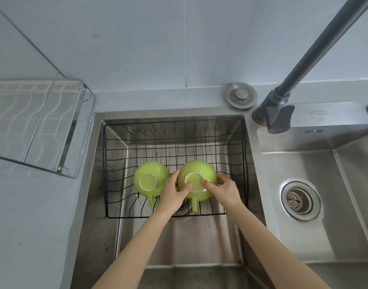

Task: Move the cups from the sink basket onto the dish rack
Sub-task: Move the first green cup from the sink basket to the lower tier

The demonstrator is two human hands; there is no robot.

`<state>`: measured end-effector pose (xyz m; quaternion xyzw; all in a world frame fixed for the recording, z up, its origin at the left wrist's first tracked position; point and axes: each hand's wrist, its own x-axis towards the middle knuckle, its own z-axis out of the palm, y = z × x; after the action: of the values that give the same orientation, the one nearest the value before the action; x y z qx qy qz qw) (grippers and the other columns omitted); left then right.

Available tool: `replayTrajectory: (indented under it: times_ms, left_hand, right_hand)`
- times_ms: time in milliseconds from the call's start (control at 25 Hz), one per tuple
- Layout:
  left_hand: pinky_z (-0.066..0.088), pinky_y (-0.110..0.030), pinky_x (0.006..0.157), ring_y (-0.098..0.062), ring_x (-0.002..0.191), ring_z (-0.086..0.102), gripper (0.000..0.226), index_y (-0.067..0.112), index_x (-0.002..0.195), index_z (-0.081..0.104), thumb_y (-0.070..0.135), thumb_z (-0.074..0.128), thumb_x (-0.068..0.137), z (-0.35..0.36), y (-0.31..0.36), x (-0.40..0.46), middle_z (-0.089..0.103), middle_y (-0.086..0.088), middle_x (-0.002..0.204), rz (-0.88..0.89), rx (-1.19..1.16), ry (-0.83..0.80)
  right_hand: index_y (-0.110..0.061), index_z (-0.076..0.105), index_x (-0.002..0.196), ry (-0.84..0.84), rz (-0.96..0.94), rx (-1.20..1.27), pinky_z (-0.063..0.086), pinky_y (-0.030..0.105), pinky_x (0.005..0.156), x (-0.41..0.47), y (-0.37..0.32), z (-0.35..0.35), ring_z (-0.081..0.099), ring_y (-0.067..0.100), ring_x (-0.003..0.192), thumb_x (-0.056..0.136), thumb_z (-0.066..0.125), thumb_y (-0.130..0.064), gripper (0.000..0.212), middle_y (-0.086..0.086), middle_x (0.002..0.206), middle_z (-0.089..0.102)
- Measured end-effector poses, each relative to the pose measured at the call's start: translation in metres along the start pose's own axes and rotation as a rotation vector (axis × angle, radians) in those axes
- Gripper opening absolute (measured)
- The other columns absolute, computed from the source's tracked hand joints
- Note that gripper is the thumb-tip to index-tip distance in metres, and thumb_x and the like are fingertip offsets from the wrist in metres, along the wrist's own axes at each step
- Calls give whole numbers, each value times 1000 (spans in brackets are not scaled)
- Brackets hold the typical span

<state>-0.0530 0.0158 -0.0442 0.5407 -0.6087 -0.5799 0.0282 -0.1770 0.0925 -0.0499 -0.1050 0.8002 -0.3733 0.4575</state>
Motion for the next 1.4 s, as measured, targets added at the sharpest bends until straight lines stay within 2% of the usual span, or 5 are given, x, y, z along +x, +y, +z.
replayTrajectory:
  times_ms: [160,360,560,1240,1400]
  left_hand:
    - [47,-8,73,-14,105,54,55,23,132,38,16,61,84,-5,5,-12,54,0,117,-24,-162,-80]
    - [48,-38,97,-21,112,55,42,39,112,43,24,66,80,-8,2,-31,56,2,110,-40,-226,-45]
    - [51,-33,86,-25,106,58,39,36,113,47,25,65,80,-24,2,-63,60,-7,111,-9,-316,-32]
    - [57,-36,79,-25,96,65,39,31,114,49,25,67,79,-155,-46,-184,66,-12,104,157,-276,55]
    - [56,-31,77,-24,96,65,39,33,113,48,27,66,79,-198,-72,-197,65,-15,106,144,-281,69]
  right_hand:
    - [-8,60,120,15,-17,-2,48,27,80,-6,4,-6,63,23,103,74,72,-32,53,9,111,68]
    - [-9,64,110,-6,-16,17,54,36,86,-28,5,-7,65,25,98,76,69,-36,43,4,95,66]
    - [-16,62,98,-17,-92,-4,45,20,66,-69,-4,-8,57,17,87,82,64,-37,27,-4,84,60]
    - [-14,63,107,-59,-287,-67,53,33,85,-209,-28,94,62,18,93,80,63,-42,39,1,99,67]
    - [-13,65,93,-78,-320,-94,48,33,79,-224,-32,137,57,17,81,79,64,-42,33,-4,77,59]
